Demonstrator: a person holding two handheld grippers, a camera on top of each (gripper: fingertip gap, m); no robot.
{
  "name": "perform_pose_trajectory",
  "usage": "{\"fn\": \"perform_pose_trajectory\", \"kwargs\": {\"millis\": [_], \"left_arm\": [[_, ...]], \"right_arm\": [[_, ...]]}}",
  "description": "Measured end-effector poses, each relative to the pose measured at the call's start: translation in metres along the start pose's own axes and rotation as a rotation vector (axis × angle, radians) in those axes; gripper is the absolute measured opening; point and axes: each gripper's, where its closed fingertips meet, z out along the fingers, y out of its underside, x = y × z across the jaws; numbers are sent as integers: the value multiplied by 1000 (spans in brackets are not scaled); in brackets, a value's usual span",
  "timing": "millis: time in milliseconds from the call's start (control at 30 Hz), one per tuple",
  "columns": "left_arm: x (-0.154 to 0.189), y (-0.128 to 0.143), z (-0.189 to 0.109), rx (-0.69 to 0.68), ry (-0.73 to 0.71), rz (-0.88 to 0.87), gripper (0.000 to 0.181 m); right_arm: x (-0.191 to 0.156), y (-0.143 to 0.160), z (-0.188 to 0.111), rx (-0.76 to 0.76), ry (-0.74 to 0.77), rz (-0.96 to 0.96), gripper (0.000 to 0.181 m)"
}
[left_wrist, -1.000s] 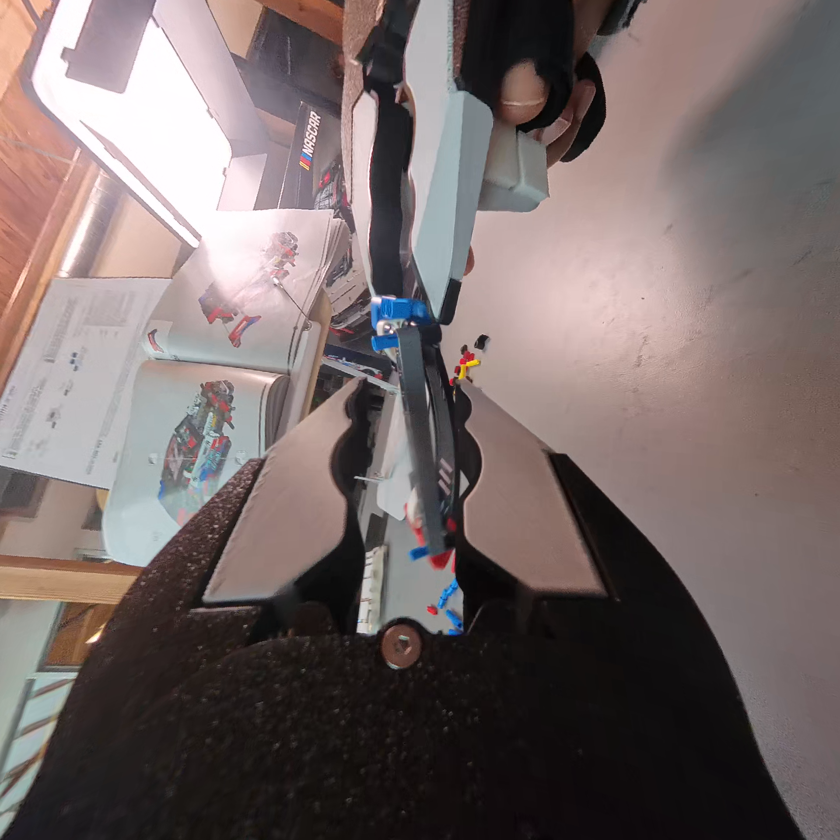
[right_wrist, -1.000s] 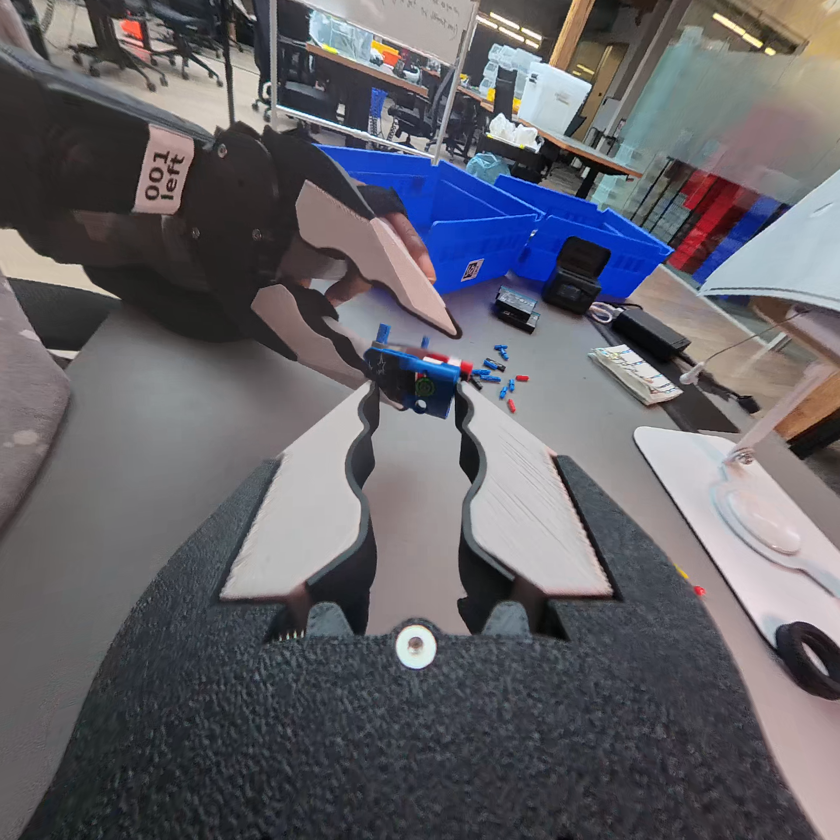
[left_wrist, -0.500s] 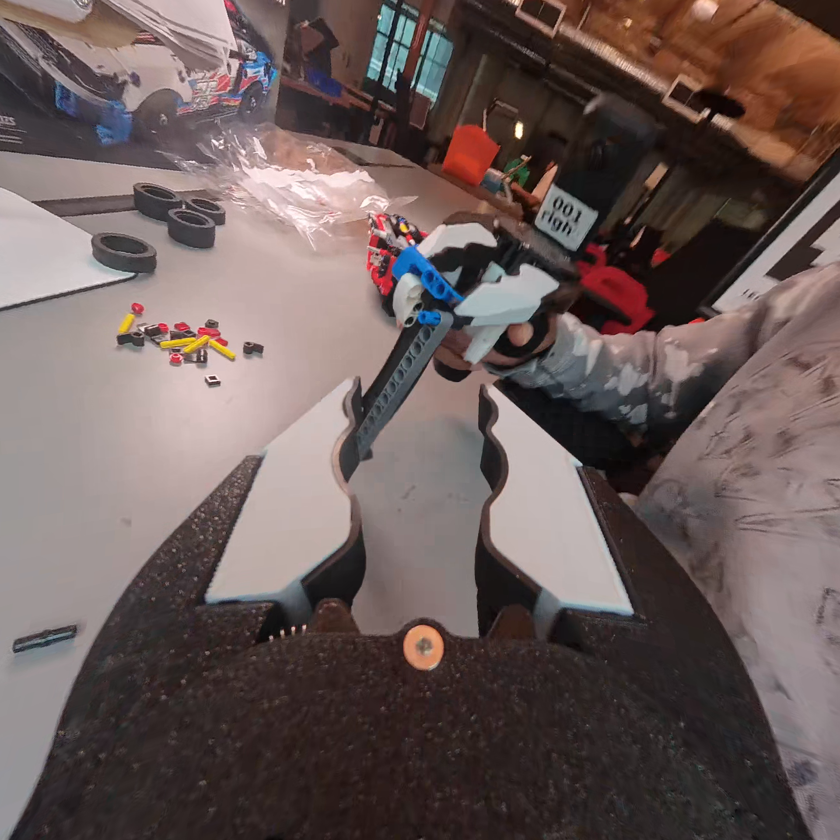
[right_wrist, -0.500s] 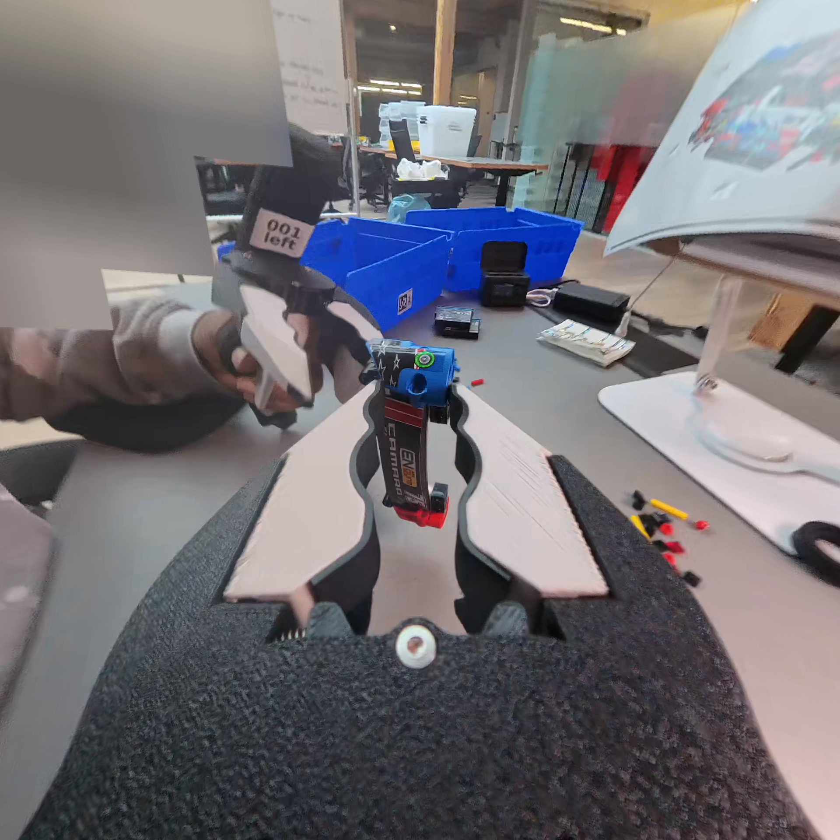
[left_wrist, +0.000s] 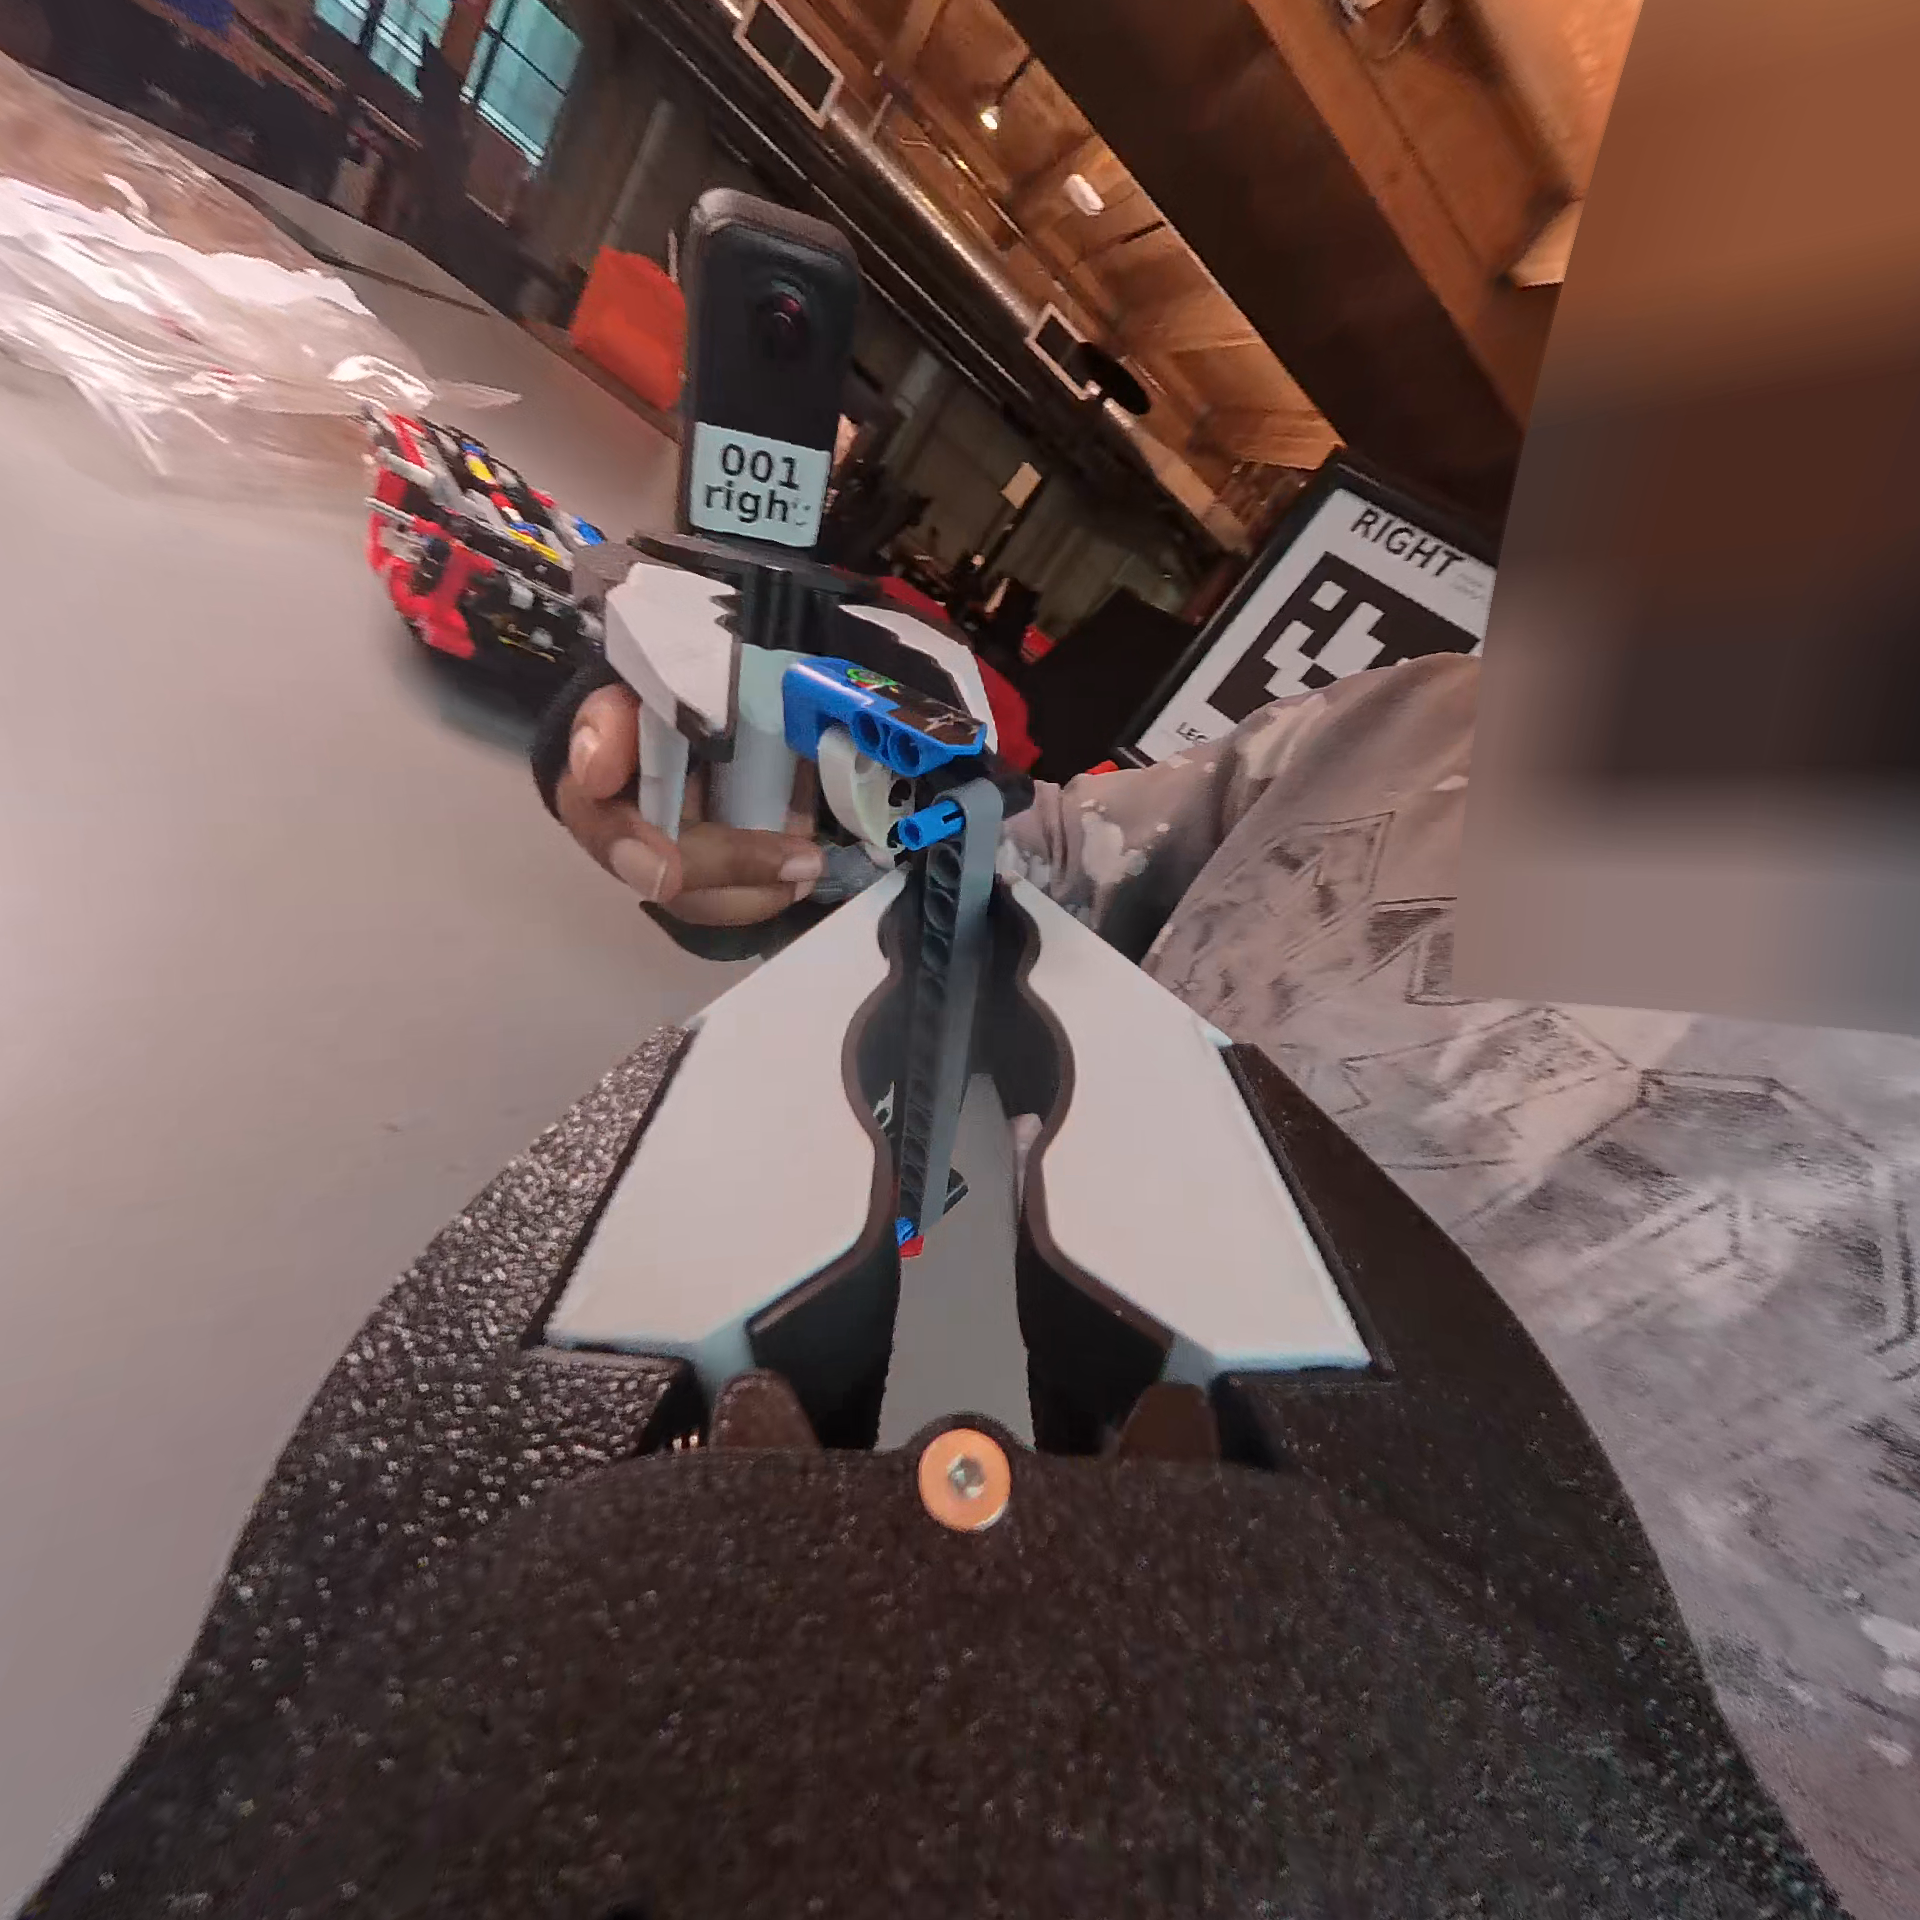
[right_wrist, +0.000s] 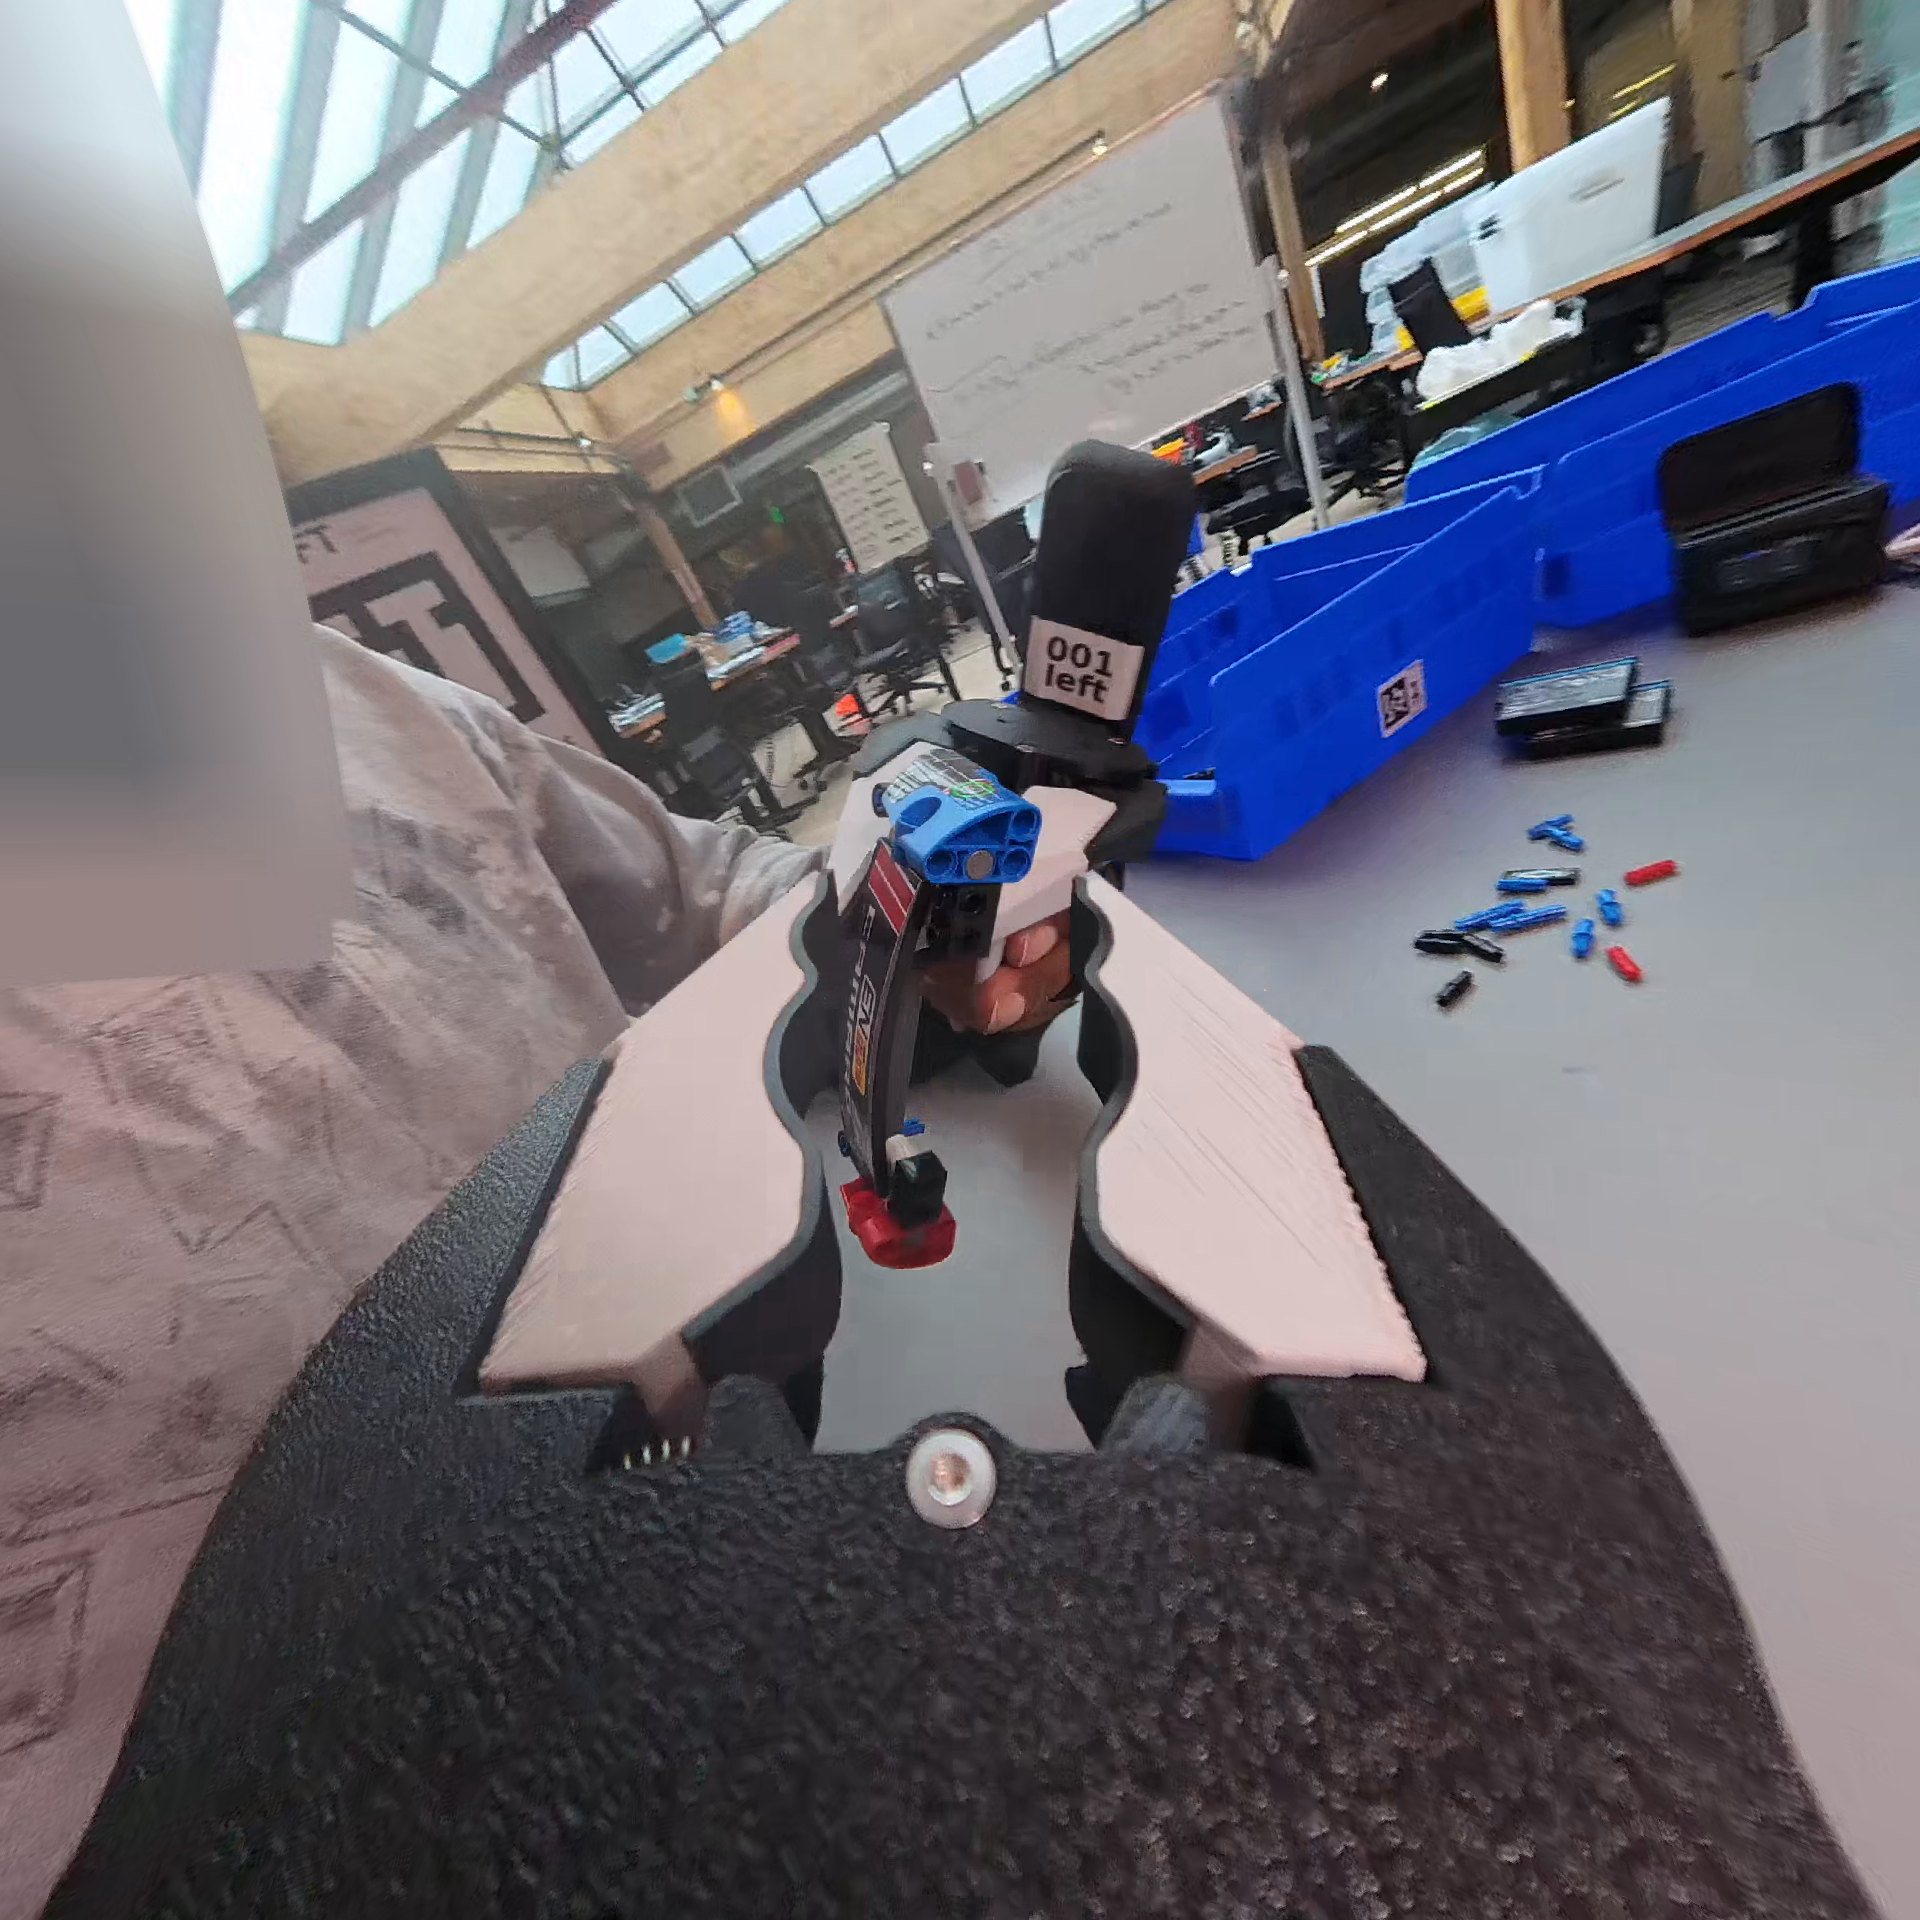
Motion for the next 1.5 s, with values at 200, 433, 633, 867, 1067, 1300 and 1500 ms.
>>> {"fn": "perform_pose_trajectory", "kwargs": {"millis": [200, 433, 633, 867, 1067, 1300, 1500], "left_arm": [[16, 7, 7, -19, 145, -107, 10], [-11, 4, -2, -31, -94, -6, 30], [-17, 5, -2, -63, -178, 76, 14], [-1, -6, 1, 8, -121, 89, 10], [-2, -11, -2, 27, -148, 113, 9], [-4, -10, -3, 24, -153, 111, 9], [-1, -34, -30, 135, -198, 167, 12]], "right_arm": [[-17, 5, 10, 1, -138, 78, 27], [7, 13, 11, -33, 21, 56, 26], [2, 9, 16, 7, 18, 31, 25], [-13, -3, 13, 100, -61, 10, 23], [-12, -3, 10, 120, -56, 15, 23], [-12, 4, 5, 77, -55, -8, 22], [0, 6, -4, 85, 61, -71, 12]]}}
